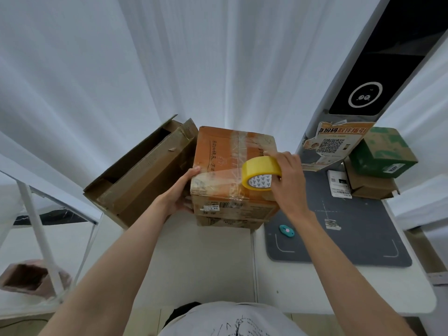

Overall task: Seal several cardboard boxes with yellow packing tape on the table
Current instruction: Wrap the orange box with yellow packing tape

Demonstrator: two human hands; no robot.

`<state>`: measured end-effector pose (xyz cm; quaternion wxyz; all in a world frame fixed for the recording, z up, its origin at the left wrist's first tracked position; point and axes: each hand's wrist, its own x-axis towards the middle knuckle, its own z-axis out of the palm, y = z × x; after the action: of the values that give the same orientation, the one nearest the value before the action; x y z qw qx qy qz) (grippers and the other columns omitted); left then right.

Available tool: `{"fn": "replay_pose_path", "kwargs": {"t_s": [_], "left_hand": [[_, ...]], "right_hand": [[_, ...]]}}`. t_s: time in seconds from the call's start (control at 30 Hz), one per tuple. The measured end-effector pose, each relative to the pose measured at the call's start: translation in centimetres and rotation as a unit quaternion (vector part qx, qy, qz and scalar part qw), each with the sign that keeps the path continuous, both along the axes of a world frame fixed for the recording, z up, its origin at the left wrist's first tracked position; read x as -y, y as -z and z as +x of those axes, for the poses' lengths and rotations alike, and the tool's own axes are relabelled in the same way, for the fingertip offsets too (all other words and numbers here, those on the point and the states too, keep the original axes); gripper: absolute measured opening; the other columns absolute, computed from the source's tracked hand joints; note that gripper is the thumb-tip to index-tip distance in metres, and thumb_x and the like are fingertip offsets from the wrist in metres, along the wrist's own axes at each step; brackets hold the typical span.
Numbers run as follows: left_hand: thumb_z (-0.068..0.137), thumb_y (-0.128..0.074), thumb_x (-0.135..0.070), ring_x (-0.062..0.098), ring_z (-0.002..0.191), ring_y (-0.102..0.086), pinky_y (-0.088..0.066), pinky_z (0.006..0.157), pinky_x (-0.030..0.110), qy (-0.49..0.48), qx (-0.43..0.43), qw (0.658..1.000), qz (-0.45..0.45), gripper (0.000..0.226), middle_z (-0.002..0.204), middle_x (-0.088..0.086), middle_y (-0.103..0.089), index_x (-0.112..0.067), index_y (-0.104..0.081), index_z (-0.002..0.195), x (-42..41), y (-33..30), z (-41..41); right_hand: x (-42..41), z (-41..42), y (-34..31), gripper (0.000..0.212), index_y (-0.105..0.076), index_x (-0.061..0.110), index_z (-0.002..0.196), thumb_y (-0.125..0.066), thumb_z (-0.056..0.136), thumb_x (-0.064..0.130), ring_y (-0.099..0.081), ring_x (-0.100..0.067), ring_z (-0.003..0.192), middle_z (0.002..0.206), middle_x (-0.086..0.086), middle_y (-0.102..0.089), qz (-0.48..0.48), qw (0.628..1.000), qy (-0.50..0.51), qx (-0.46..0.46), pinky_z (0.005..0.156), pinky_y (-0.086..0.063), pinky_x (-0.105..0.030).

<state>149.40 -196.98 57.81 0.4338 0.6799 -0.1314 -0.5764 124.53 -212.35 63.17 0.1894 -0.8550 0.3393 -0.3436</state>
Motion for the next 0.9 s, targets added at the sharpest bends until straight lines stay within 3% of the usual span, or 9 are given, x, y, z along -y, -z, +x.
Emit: {"fn": "replay_pose_path", "kwargs": {"t_s": [0.1,0.2,0.33,0.43,0.53,0.67,0.77,0.9], "left_hand": [[0.076,-0.053,-0.086,0.038,0.112,-0.067,-0.052,0.099,0.059,0.009,0.01,1.0,-0.001,0.073,0.118,0.013,-0.073,-0.03,-0.064,0.121,0.2,0.2,0.1],[0.074,-0.049,-0.09,0.038,0.111,-0.068,-0.052,0.1,0.057,0.004,-0.003,1.0,-0.001,0.082,0.117,0.015,-0.073,-0.027,-0.064,0.124,-0.1,1.4,0.1],[0.076,-0.049,-0.089,0.032,0.112,-0.067,-0.048,0.103,0.051,-0.069,0.021,0.997,0.004,0.078,0.114,0.007,-0.075,-0.03,-0.067,0.122,-0.4,2.7,-0.4],[0.092,-0.052,-0.069,0.026,0.109,-0.068,-0.051,0.102,0.048,-0.162,0.116,0.98,-0.01,0.065,0.122,0.006,-0.071,-0.022,-0.059,0.136,0.5,2.6,-0.7],[0.105,-0.04,-0.052,0.015,0.117,-0.059,-0.052,0.101,0.044,-0.175,0.279,0.941,-0.079,0.049,0.14,0.0,-0.057,-0.03,-0.044,0.148,0.8,1.6,-1.8],[0.101,-0.047,-0.054,0.013,0.148,-0.031,-0.031,0.118,0.042,-0.07,0.425,0.884,-0.181,0.066,0.165,-0.005,-0.028,-0.03,-0.025,0.159,-0.2,0.7,-4.0],[0.088,-0.057,-0.072,0.012,0.156,-0.009,-0.016,0.123,0.041,0.06,0.51,0.842,-0.167,0.103,0.17,-0.007,-0.005,-0.031,0.0,0.162,-1.4,1.4,-4.7],[0.077,-0.05,-0.089,0.012,0.156,0.006,-0.004,0.127,0.039,0.151,0.607,0.773,-0.111,0.124,0.171,-0.001,0.005,-0.02,0.008,0.162,-1.6,2.9,-4.8]], "right_hand": [[0.1,0.7,-0.1,0.061,-0.055,0.02,0.13,-0.051,0.079,-0.014,-0.046,-0.015,0.103,0.116,-0.005,-0.052,0.054,0.997,0.049,0.017,0.079,-0.041,-0.019],[0.0,1.6,0.2,0.051,-0.056,0.017,0.126,-0.053,0.083,-0.011,-0.049,-0.018,0.11,0.121,-0.004,-0.057,0.086,0.995,0.026,0.034,0.083,-0.031,-0.006],[-0.2,2.3,1.2,0.044,-0.054,0.02,0.127,-0.059,0.09,-0.002,-0.051,-0.017,0.115,0.125,0.0,-0.057,0.135,0.99,-0.022,0.047,0.087,-0.038,-0.017],[-0.4,2.7,1.8,0.045,-0.051,0.022,0.13,-0.061,0.092,0.0,-0.053,-0.016,0.114,0.128,0.0,-0.056,0.154,0.986,-0.035,0.061,0.084,-0.043,-0.016],[-0.4,3.0,2.2,0.05,-0.048,0.024,0.132,-0.062,0.091,0.0,-0.053,-0.014,0.111,0.13,0.0,-0.056,0.178,0.981,-0.041,0.069,0.08,-0.044,-0.014],[-0.3,2.8,3.0,0.042,-0.046,0.025,0.126,-0.062,0.094,0.005,-0.057,-0.016,0.105,0.12,0.001,-0.058,0.213,0.974,-0.023,0.076,0.084,-0.055,-0.034],[-0.3,2.6,3.6,0.032,-0.043,0.027,0.126,-0.059,0.1,0.016,-0.06,-0.019,0.104,0.119,-0.001,-0.058,0.236,0.968,-0.021,0.08,0.085,-0.058,-0.043],[-0.8,2.3,4.1,0.034,-0.043,0.025,0.128,-0.053,0.099,0.008,-0.059,-0.021,0.105,0.12,-0.003,-0.057,0.207,0.972,-0.028,0.108,0.082,-0.057,-0.045]]}}
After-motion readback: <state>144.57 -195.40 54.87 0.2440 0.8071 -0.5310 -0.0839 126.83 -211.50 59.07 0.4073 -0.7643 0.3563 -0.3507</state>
